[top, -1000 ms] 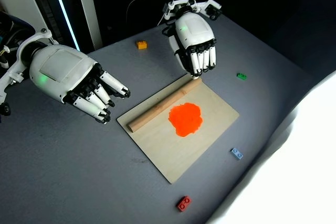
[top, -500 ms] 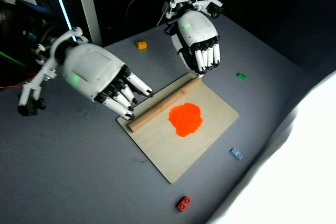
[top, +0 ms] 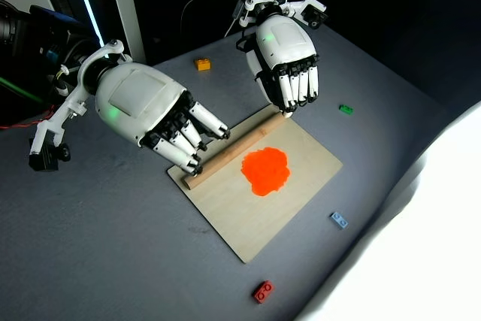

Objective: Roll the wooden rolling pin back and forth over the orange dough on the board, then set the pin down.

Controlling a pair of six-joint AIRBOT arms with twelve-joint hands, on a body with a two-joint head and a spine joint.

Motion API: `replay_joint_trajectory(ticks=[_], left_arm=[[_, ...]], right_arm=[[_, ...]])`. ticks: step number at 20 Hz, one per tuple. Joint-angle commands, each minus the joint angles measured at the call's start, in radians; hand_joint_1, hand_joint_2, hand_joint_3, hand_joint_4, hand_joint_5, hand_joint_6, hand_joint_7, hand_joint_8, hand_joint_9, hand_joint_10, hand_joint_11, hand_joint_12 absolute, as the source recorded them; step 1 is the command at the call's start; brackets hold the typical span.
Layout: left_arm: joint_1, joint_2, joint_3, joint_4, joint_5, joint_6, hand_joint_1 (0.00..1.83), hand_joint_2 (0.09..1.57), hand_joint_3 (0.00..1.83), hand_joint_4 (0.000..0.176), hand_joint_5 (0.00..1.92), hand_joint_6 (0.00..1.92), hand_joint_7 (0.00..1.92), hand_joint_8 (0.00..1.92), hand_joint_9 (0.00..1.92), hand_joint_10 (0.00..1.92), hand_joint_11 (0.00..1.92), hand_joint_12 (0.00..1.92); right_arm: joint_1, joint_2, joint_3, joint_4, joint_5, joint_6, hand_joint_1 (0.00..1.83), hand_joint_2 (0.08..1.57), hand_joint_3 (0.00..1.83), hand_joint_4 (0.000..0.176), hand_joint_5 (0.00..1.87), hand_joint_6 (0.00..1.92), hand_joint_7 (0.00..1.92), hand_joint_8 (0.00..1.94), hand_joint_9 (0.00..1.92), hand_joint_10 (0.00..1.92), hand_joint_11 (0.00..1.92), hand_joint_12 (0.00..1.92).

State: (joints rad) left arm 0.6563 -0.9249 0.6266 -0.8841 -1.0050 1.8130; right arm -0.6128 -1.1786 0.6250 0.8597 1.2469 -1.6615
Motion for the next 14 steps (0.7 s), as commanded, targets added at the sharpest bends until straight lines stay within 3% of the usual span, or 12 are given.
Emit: replay_joint_trajectory(ticks=[1,5,6,7,8,10,14], left_arm=[[-0.008,0.004,0.004,0.060,-0.086,0.005,0.89,1.48,0.00,0.000,0.39,1.83,0.83,0.50,0.79,1.02,0.63,1.55],[-0.011,0.004,0.004,0.058,-0.085,0.005,0.85,1.50,0.00,0.000,0.36,1.87,0.83,0.58,0.80,1.10,0.66,1.58],[-0.013,0.005,0.005,0.058,-0.085,0.005,0.58,1.56,0.05,0.000,0.27,1.03,0.95,0.59,0.91,0.99,0.60,1.56],[-0.016,0.005,0.005,0.058,-0.084,0.005,0.81,1.57,0.10,0.000,0.39,0.67,0.98,0.53,1.01,0.89,0.57,1.54],[-0.020,0.006,0.007,0.057,-0.078,0.005,0.88,1.57,0.10,0.000,0.48,0.46,1.01,0.45,1.05,0.83,0.57,1.53],[-0.023,0.007,0.010,0.057,-0.071,0.005,0.90,1.57,0.10,0.000,0.57,0.26,1.05,0.34,1.07,0.78,0.57,1.52],[-0.027,0.017,0.013,0.057,-0.063,-0.001,0.90,1.57,0.10,0.000,0.58,0.23,1.06,0.33,1.07,0.78,0.57,1.52]], right_arm=[[0.014,0.004,-0.001,-0.077,0.077,0.002,0.85,1.46,0.00,0.000,0.43,1.78,1.31,0.40,1.15,0.66,0.30,1.70],[0.010,0.001,-0.001,-0.077,0.075,0.007,0.90,1.42,0.00,0.000,0.49,1.70,1.37,0.30,1.12,0.76,0.41,1.69],[0.009,0.002,-0.001,-0.078,0.074,0.006,0.95,1.41,0.00,0.000,0.51,1.67,1.40,0.32,1.27,0.77,0.88,1.47],[0.010,0.003,-0.001,-0.079,0.075,0.006,0.93,1.43,0.00,0.000,0.47,1.72,1.17,0.82,1.19,1.02,1.01,1.46],[0.014,0.003,-0.001,-0.079,0.076,0.006,0.92,1.44,0.00,0.000,0.46,1.74,1.05,1.08,1.13,1.15,1.04,1.47],[0.012,0.005,-0.001,-0.083,0.077,0.006,0.92,1.45,0.00,0.000,0.45,1.75,1.00,1.20,1.11,1.20,1.04,1.48],[0.000,0.020,-0.002,-0.108,0.085,0.018,0.92,1.45,0.00,0.000,0.45,1.75,0.99,1.21,1.11,1.20,1.04,1.48]])
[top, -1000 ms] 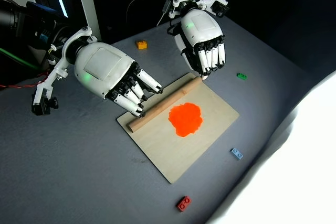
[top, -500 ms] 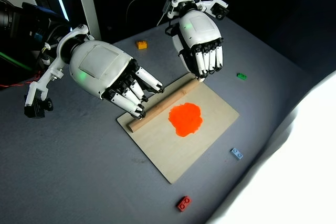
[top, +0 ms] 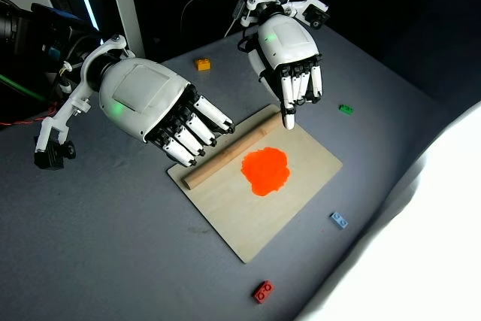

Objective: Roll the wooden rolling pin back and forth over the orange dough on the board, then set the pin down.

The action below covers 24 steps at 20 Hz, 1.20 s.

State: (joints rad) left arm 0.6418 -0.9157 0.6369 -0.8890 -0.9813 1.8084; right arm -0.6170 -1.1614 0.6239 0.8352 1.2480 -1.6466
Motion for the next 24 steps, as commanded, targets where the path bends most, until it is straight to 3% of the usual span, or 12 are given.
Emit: replay_joint_trajectory(ticks=[1,20,21,22,23,24], left_arm=[[-0.013,0.011,0.003,0.062,-0.087,0.003,0.90,1.57,0.10,0.000,0.58,0.23,1.06,0.33,1.07,0.78,0.57,1.52],[-0.057,0.034,0.007,0.062,-0.057,-0.005,0.90,1.57,0.10,0.000,0.59,0.21,1.07,0.31,1.07,0.78,0.57,1.52],[-0.060,0.036,0.008,0.062,-0.055,-0.005,0.82,1.54,0.04,0.000,0.38,1.56,1.07,0.25,1.12,0.70,0.63,1.46],[-0.060,0.039,0.008,0.062,-0.053,-0.006,0.82,1.54,0.04,0.000,0.38,1.56,1.07,0.25,1.12,0.70,0.63,1.46],[-0.061,0.041,0.008,0.063,-0.050,-0.006,0.39,1.29,0.00,0.034,0.15,0.39,0.39,0.03,0.39,0.37,0.15,1.13],[-0.062,0.042,0.009,0.063,-0.050,-0.006,0.08,1.25,0.00,0.057,0.05,0.12,0.11,0.01,0.10,0.14,0.03,0.55]], right_arm=[[0.001,0.005,-0.001,-0.084,0.081,0.009,0.92,1.45,0.00,0.000,0.45,1.75,0.99,1.21,1.11,1.21,1.04,1.48],[-0.018,-0.011,-0.001,-0.086,0.084,0.024,0.92,1.45,0.00,0.000,0.45,1.75,0.99,1.22,1.11,1.21,1.04,1.48],[-0.017,-0.011,-0.001,-0.086,0.084,0.024,0.93,1.43,0.00,0.000,0.47,1.73,1.02,1.15,1.09,1.21,1.05,1.53],[-0.017,-0.012,-0.001,-0.086,0.084,0.024,0.93,1.43,0.00,0.000,0.47,1.73,1.02,1.15,1.09,1.21,1.05,1.53],[-0.017,-0.012,-0.001,-0.086,0.084,0.025,0.39,1.29,0.00,0.000,0.26,0.70,0.45,0.39,0.40,0.61,0.18,1.30],[-0.017,-0.013,0.000,-0.086,0.084,0.028,0.18,1.23,0.00,0.000,0.22,0.28,0.34,0.11,0.25,0.27,0.03,0.95]])
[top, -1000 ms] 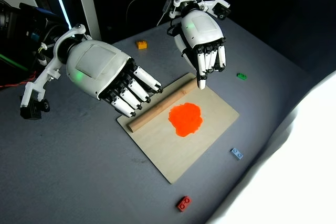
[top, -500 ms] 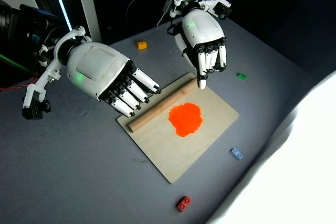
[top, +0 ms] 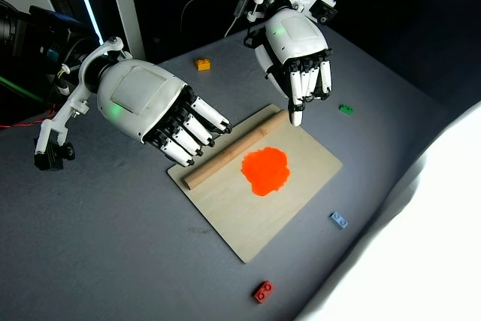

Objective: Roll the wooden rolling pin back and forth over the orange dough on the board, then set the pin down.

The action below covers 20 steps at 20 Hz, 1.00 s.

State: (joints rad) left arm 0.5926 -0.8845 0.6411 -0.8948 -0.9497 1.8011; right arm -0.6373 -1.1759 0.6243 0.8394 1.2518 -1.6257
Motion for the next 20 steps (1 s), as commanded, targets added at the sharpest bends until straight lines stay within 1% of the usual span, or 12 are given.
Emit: replay_joint_trajectory(ticks=[1,2,8,14,17,20], left_arm=[[-0.014,0.010,0.005,0.068,-0.080,0.002,0.08,1.25,0.00,0.057,0.05,0.12,0.11,0.01,0.10,0.14,0.03,0.55],[-0.014,0.011,0.006,0.069,-0.079,0.002,0.00,1.24,0.00,0.062,0.03,0.02,0.04,0.00,0.05,0.04,0.00,0.30],[-0.013,0.011,0.006,0.069,-0.071,0.005,0.00,1.24,0.00,0.063,0.03,0.01,0.04,0.00,0.05,0.02,0.00,0.29],[-0.005,0.011,0.004,0.069,-0.070,0.005,0.00,1.24,0.00,0.063,0.03,0.01,0.04,0.00,0.05,0.02,0.00,0.29],[0.022,0.009,-0.002,0.069,-0.089,0.003,0.00,1.24,0.00,0.063,0.03,0.01,0.04,0.00,0.05,0.02,0.00,0.29],[0.073,0.005,-0.002,0.082,-0.132,-0.031,0.00,1.24,0.00,0.063,0.03,0.01,0.04,0.00,0.05,0.02,0.00,0.29]], right_arm=[[0.004,0.000,-0.001,-0.090,0.079,0.010,0.18,1.23,0.00,0.000,0.22,0.28,0.34,0.11,0.25,0.27,0.03,0.95],[0.004,-0.002,0.000,-0.090,0.079,0.014,0.13,1.21,0.00,0.000,0.26,0.05,0.33,0.01,0.26,0.06,0.00,0.81],[0.005,-0.025,0.035,-0.089,0.079,0.019,0.13,1.21,0.00,0.000,0.27,0.03,0.33,0.00,0.27,0.04,0.00,0.80],[0.005,-0.024,0.036,-0.089,0.086,0.019,0.13,1.21,0.00,0.000,0.27,0.02,0.33,0.00,0.27,0.03,0.00,0.80],[-0.001,-0.027,0.036,-0.089,0.085,0.019,0.13,1.21,0.00,0.000,0.27,0.02,0.33,0.00,0.27,0.03,0.00,0.80],[-0.006,-0.035,0.036,-0.089,0.082,0.019,0.13,1.21,0.00,0.000,0.27,0.02,0.33,0.00,0.27,0.03,0.00,0.80]])
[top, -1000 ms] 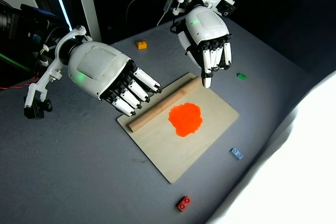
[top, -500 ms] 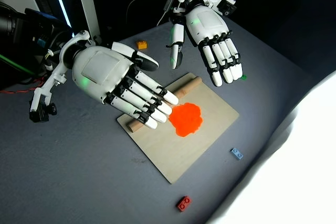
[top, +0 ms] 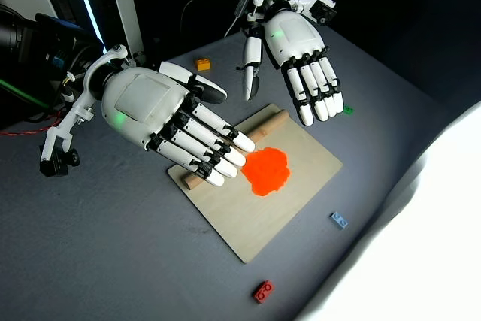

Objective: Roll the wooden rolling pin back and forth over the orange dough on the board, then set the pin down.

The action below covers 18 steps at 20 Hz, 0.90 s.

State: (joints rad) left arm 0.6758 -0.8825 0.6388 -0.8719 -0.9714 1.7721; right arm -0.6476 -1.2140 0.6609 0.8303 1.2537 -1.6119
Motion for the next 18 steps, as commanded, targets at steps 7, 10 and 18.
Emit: replay_joint_trajectory(ticks=[7,10,18], left_arm=[[0.080,-0.039,-0.020,0.067,-0.237,-0.065,0.00,1.35,0.04,0.000,0.00,0.00,0.00,0.00,0.00,0.00,0.00,0.00],[0.091,-0.063,-0.018,0.067,-0.266,-0.069,0.00,1.34,0.03,0.000,0.00,0.00,0.00,0.00,0.00,0.00,0.00,0.00],[0.185,-0.124,0.003,0.083,-0.389,-0.142,0.00,1.35,0.03,0.000,0.00,0.00,0.00,0.00,0.00,0.00,0.00,0.00]], right_arm=[[-0.019,-0.016,0.000,-0.080,0.081,0.015,0.00,1.48,0.04,0.000,0.18,0.00,0.20,0.00,0.16,0.00,0.00,0.43],[-0.022,-0.026,0.002,-0.080,0.080,0.028,0.00,1.50,0.02,0.000,0.20,0.00,0.22,0.00,0.19,0.01,0.00,0.53],[-0.017,-0.091,0.066,-0.029,0.066,0.050,0.00,1.50,0.01,0.000,0.19,0.01,0.21,0.00,0.19,0.00,0.00,0.56]])
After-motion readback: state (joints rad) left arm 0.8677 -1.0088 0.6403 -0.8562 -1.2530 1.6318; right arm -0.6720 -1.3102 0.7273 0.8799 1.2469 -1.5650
